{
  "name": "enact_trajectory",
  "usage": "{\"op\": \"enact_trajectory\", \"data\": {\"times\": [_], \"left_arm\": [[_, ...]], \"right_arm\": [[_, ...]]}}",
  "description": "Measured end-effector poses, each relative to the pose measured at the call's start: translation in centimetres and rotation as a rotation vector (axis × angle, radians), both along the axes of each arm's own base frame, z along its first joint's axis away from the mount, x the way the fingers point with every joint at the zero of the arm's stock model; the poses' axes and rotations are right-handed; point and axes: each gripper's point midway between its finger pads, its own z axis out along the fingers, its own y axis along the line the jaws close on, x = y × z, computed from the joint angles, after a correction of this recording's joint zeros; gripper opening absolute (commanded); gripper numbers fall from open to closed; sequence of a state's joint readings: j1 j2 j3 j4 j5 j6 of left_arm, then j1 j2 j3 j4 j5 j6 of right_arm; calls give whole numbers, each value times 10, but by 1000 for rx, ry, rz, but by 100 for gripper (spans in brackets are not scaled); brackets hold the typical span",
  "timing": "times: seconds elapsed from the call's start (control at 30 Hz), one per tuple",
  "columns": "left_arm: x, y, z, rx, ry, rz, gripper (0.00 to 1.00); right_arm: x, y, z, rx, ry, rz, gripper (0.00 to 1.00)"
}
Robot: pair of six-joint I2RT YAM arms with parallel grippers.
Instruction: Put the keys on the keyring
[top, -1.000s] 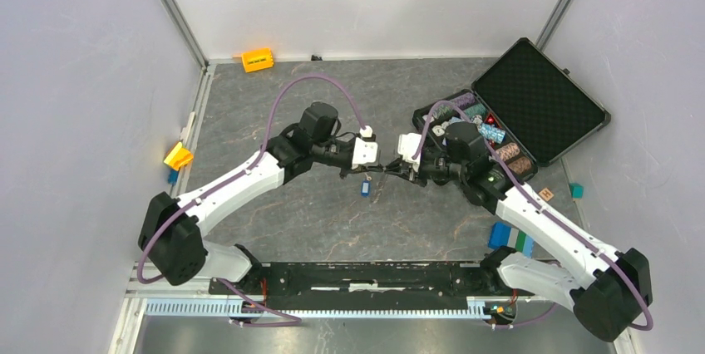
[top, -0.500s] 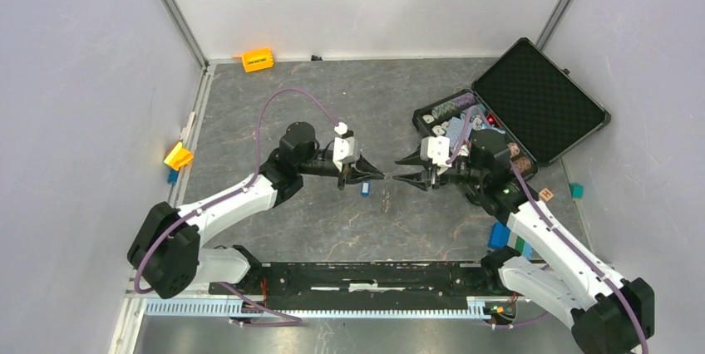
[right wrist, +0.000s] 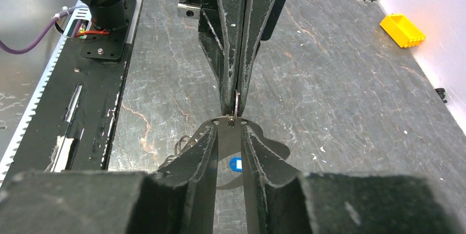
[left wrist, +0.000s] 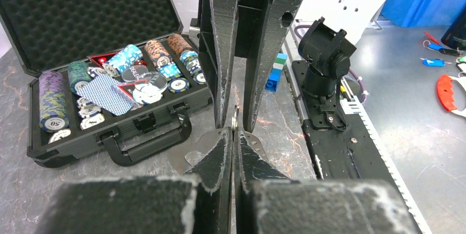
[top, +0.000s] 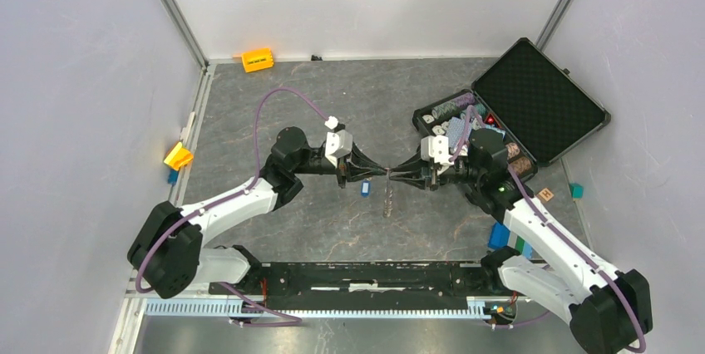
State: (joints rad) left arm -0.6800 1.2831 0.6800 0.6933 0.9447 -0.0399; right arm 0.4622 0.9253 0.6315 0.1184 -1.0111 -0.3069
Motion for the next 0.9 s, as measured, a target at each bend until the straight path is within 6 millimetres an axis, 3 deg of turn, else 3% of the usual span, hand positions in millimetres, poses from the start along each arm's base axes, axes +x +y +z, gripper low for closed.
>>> {"op": "enact_trajectory", "data": {"times": [0.4, 0.77, 0.9], "left_arm": [[1, -1, -2, 1, 2, -3, 2], [1, -2, -4, 3, 5, -4, 2], [1, -2, -4, 3, 5, -3, 4]], "right_arm": [[1, 1, 2, 8, 11, -3, 25], [2, 2, 4, 18, 17, -6, 0], [3, 2, 4, 18, 23, -12, 0]]}}
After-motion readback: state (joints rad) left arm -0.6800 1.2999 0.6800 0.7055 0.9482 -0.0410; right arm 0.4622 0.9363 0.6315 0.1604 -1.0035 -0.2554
